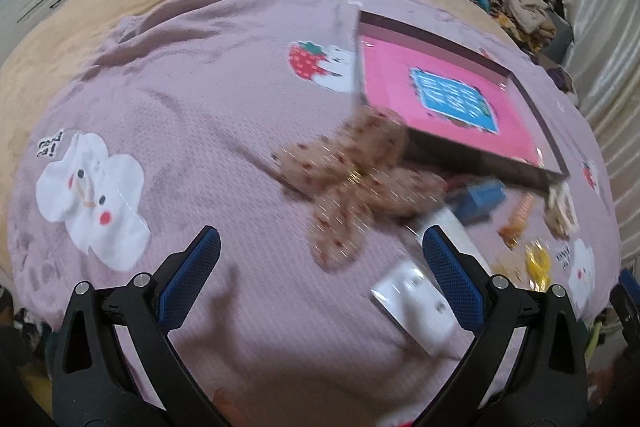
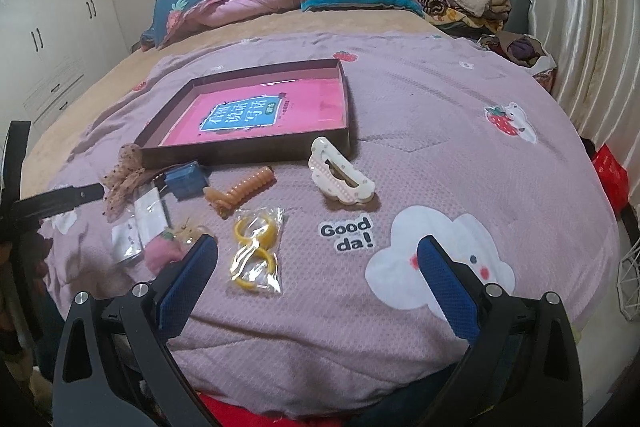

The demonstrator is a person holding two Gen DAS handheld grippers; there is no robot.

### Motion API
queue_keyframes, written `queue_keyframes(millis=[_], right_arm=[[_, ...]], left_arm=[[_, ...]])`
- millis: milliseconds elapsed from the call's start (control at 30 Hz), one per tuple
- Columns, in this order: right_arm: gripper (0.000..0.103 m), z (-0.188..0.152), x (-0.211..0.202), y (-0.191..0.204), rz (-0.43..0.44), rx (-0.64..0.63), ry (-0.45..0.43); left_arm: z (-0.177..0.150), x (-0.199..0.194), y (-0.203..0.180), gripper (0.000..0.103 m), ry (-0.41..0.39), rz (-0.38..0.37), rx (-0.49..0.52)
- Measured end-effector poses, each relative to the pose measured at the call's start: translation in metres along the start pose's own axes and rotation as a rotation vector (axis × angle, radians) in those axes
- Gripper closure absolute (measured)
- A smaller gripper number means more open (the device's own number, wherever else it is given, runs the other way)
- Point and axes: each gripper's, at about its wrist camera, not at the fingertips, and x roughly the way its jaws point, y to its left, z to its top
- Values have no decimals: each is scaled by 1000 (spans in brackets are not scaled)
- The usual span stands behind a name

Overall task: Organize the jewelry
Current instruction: 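Grasp the sheer beige bow with the left tool while the right tool grasps the white claw clip, then drop the bow into the pink tray with the left tool while the right tool drops the claw clip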

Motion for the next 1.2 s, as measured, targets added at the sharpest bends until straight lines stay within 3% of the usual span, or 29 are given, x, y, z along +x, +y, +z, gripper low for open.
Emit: queue_keyframes(millis=[333, 500, 633, 700, 800, 900, 1033, 1200], right_arm=[[4, 18, 42, -14, -19, -23, 65], [4, 29, 67, -23, -29, -48, 102], [5, 39, 89, -22, -40, -100, 124], [17, 42, 102, -19, -52, -145, 140], [28, 43, 121, -15, -46, -206, 178], [51, 43, 136, -10, -47, -252, 211], [55, 41, 140, -8, -36, -257, 200], [61, 42, 123, -18, 15, -200, 173]], left_arm=[[24, 42, 6, 10, 63, -35, -36], [31, 55, -3, 29, 75, -24, -15], [33, 51, -6, 59, 65, -40, 5], [33, 49, -6, 76, 68, -70, 11], [34, 46, -8, 83, 64, -70, 23], [33, 37, -9, 88, 55, -72, 30], [35, 29, -10, 94, 46, -76, 35], [39, 9, -15, 94, 13, -85, 41]])
